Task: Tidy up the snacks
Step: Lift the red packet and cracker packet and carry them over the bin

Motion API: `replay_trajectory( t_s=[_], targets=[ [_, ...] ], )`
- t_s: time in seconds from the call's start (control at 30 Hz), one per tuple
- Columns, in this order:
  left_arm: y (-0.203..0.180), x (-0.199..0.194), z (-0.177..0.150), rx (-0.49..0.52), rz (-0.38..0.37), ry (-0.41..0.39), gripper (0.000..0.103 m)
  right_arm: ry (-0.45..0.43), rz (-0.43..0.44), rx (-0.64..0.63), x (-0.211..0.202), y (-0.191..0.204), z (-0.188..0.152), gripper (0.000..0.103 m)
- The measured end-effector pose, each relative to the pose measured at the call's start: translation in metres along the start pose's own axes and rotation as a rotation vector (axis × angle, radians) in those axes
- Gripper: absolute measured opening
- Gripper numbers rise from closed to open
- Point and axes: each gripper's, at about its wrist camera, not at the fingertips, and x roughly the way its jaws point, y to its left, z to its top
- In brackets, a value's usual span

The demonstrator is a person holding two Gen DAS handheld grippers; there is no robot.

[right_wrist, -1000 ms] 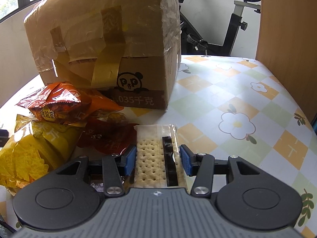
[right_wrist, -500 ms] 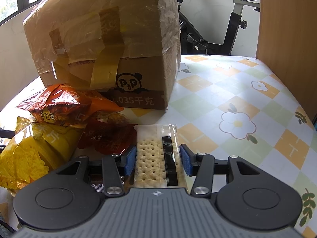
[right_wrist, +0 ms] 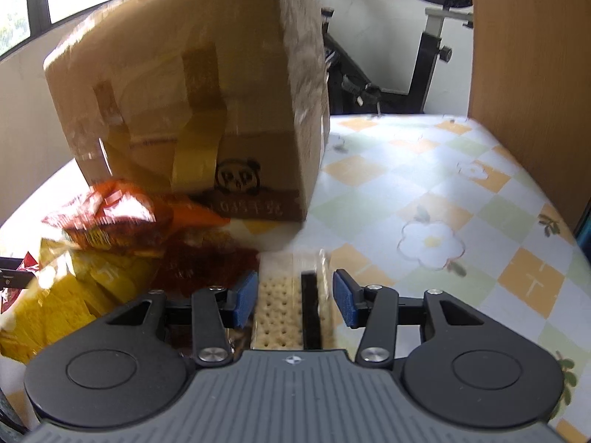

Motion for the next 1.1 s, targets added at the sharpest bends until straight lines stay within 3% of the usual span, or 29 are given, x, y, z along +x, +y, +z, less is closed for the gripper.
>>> replay_trajectory(
  t_s=[0.13,0.27,0.33,0.47,0.57,0.67,0.9,1.1],
  targets=[
    [0.004,-0.017,0.019,-0.029,0.0,-0.078,0.052,-0.044,0.016,-0.012,-0.015,0.001,0.012,0.039],
    [0.002,-0.025,0.033,-0.044,-0.009,-0.121,0.052,0.009,0.02,-0.06,-0.009,0.005,0.014,0.039],
    [-0.001,-0.026,0.035,-0.047,-0.016,-0.132,0.052,0.043,0.002,-0.081,-0.001,0.009,0.009,0.04],
    [-0.006,-0.023,0.033,-0.058,-0.014,-0.126,0.052,0.098,-0.016,-0.079,0.018,0.011,-0.002,0.054],
    [-0.006,-0.021,0.029,-0.069,-0.013,-0.122,0.052,0.119,-0.017,-0.086,0.024,0.012,-0.008,0.055],
    [-0.003,-0.021,0.027,-0.079,-0.011,-0.125,0.052,0.112,-0.007,-0.072,0.02,0.01,-0.01,0.049],
    [0.002,-0.03,0.037,-0.108,0.003,-0.162,0.052,-0.006,-0.016,-0.015,-0.014,0.001,0.002,0.049],
    [0.005,-0.051,0.064,-0.131,0.003,-0.26,0.052,-0.2,0.0,0.02,-0.06,0.0,0.038,0.049]
  ],
)
